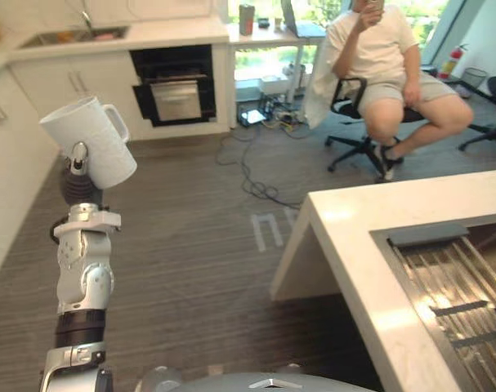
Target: Walk over to the sink, pick up the cup, carry it to the dishwasher, place the cup inside the dishwasher, then close the dishwasher door
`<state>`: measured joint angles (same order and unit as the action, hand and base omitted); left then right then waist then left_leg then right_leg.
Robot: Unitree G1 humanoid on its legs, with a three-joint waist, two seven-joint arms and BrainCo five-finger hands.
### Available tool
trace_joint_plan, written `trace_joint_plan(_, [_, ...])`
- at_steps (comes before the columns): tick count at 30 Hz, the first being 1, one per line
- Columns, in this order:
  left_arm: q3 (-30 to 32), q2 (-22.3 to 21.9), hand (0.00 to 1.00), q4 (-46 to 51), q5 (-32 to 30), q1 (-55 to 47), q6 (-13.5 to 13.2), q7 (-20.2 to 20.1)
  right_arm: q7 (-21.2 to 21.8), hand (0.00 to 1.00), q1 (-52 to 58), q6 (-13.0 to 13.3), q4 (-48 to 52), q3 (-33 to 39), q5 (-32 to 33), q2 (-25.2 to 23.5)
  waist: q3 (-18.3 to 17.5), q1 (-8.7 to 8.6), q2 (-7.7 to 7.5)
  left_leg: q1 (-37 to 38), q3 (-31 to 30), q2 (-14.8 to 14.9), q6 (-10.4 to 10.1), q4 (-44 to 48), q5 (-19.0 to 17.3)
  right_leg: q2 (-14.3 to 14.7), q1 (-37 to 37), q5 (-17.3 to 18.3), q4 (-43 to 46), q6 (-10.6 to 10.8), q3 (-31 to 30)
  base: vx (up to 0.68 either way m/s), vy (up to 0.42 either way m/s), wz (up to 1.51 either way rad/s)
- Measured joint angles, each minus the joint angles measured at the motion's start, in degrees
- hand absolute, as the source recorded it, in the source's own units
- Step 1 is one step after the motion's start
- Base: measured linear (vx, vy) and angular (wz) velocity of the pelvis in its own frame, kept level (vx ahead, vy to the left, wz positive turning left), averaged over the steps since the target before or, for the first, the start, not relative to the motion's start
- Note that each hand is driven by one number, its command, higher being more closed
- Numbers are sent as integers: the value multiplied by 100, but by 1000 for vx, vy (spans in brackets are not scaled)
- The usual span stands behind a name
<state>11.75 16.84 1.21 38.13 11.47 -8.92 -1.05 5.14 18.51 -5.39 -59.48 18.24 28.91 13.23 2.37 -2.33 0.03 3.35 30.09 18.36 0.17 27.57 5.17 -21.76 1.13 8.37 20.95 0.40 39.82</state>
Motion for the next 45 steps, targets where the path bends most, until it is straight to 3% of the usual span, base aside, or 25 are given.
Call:
trace_joint_plan(1, [-26,27,100,211,-15,-32,183,-18,47,0,6,-10,-55,-2,-272,51,-73,-30,127,163,88,-189,-104,-597,-236,7,-46,-142,-155,60,50,-13,307,90])
trace_joint_plan(3, [-195,12,100,576,-38,-261,394,-62,173,0,42,-4,-29,0,-697,-237,-51,-159,94,461,308,-398,-178,-1317,-273,44,-444,-524,-568,152,481,2,272,120])
trace_joint_plan(4, [-578,-51,100,831,-141,-537,578,-231,95,0,131,27,11,31,-672,-383,-60,-162,142,580,137,-473,-667,-1868,-480,138,-641,-703,-770,361,741,-22,232,94])
trace_joint_plan(6, [-858,-173,100,1074,-226,-901,705,-227,59,0,59,-4,14,-5,-681,-280,-48,-14,240,706,132,-577,-968,-2385,-683,182,-551,-821,-787,521,665,-37,299,33])
trace_joint_plan(7, [-947,-202,100,1056,-230,-1042,801,-264,48,0,-55,-16,32,-1,-667,-277,-23,22,249,743,105,-701,-997,-2537,-715,123,-527,-893,-779,462,529,-66,299,37])
trace_joint_plan(8, [-1012,-227,100,962,-232,-1096,938,-296,53,0,-104,-78,106,-7,-646,-390,59,-26,62,665,-103,-858,-901,-2590,-691,83,-516,-949,-845,357,-198,-95,218,75])
trace_joint_plan(9, [-1037,-227,100,913,-225,-1123,996,-297,37,0,-97,-117,113,19,-618,-532,93,-33,-4,564,-353,-959,-855,-2590,-711,96,-506,-870,-905,116,-792,-91,182,99])
trace_joint_plan(10, [-1039,-227,100,877,-222,-1133,1005,-305,29,0,-74,-122,112,49,-579,-603,98,-41,-109,478,-552,-1027,-817,-2582,-710,136,-509,-719,-926,-180,-1277,-71,101,129])
trace_joint_plan(11, [-1077,-226,100,736,-218,-1127,999,-347,51,0,16,-137,103,39,-532,-698,68,-100,-222,309,-997,-1125,-754,-2583,-684,329,-548,-291,-1054,-605,-2267,-13,5,178])
trace_joint_plan(12, [-1134,-222,100,507,-217,-1068,979,-472,71,0,38,-121,101,46,-402,-788,63,-164,-268,94,-1445,-1169,-696,-2579,-583,744,-651,85,-1281,-471,-3113,-25,-39,188])
trace_joint_plan(13, [-1159,-261,100,328,-217,-1032,939,-514,77,0,55,-107,90,48,-387,-789,77,-183,-239,-2,-1632,-1232,-683,-2595,-522,845,-681,135,-1309,-480,-3347,-13,-42,170])
trace_joint_plan(14, [-1207,-264,100,65,-217,-1034,902,-527,110,0,20,-89,21,39,-396,-777,112,-160,-269,-16,-1830,-1318,-669,-2704,-392,876,-750,94,-1249,-301,-3612,-50,-16,114])
trace_joint_plan(15, [-1213,-248,100,-28,-221,-1140,898,-526,102,0,-81,-76,-18,36,-405,-776,141,-119,-204,13,-1952,-1322,-686,-2856,-255,873,-735,34,-1139,8,-3579,-44,-6,85])
trace_joint_plan(18, [-1314,-255,100,-9,-224,-1239,841,-515,174,0,-144,-87,6,-185,-468,-555,142,-54,-153,152,-2057,-1222,-777,-3206,-12,975,-825,-54,-1256,414,-3408,-43,-83,17])
trace_joint_plan(23, [-1654,-376,100,36,-381,-1230,842,-388,216,0,-304,-151,62,-763,-450,-381,169,-203,-184,105,-2086,-1121,-828,-3248,126,1050,-887,-84,-1491,761,-3275,-96,-85,-4])
trace_joint_plan(31, [-1634,-482,100,30,-483,-1218,737,-293,172,0,-332,-797,232,-1142,106,-251,130,-180,-214,-60,-2070,-1046,-837,-3254,202,1125,-802,-184,-1635,757,-3256,-76,-6,4])
trace_joint_plan(32, [-1636,-442,100,-228,-569,-1031,343,-467,174,0,-349,-856,222,-1385,337,-197,-17,-389,-225,-19,-1798,-958,-857,-3253,224,1216,-909,-598,-2138,815,-3441,-12,6,-6])
trace_joint_plan(38, [-1619,-446,100,-228,-570,-1032,343,-442,177,0,-349,-838,181,-1363,337,-204,-17,-390,-217,-18,-1794,-962,-855,-3253,222,1216,-909,-597,-2137,810,-3442,0,0,0])
trace_joint_plan(42, [-1530,-471,100,-227,-579,-1037,386,-296,184,0,-344,-615,-42,-1210,330,-325,-15,-378,-208,12,-1799,-973,-850,-3253,214,1210,-944,-592,-2134,793,-3425,0,0,0])
trace_joint_plan(44, [-1440,-554,100,-230,-587,-1070,514,-163,168,0,-300,-389,-61,-1006,323,-403,11,-379,-197,156,-1792,-1028,-807,-3253,136,1143,-1005,-439,-1937,596,-3408,-5,13,7])
trace_joint_plan(45, [-1448,-673,100,-213,-619,-1067,590,-130,123,0,-274,-236,-62,-870,330,-439,25,-388,-286,213,-1720,-1169,-755,-3210,70,944,-957,-236,-1667,443,-3317,50,142,35])
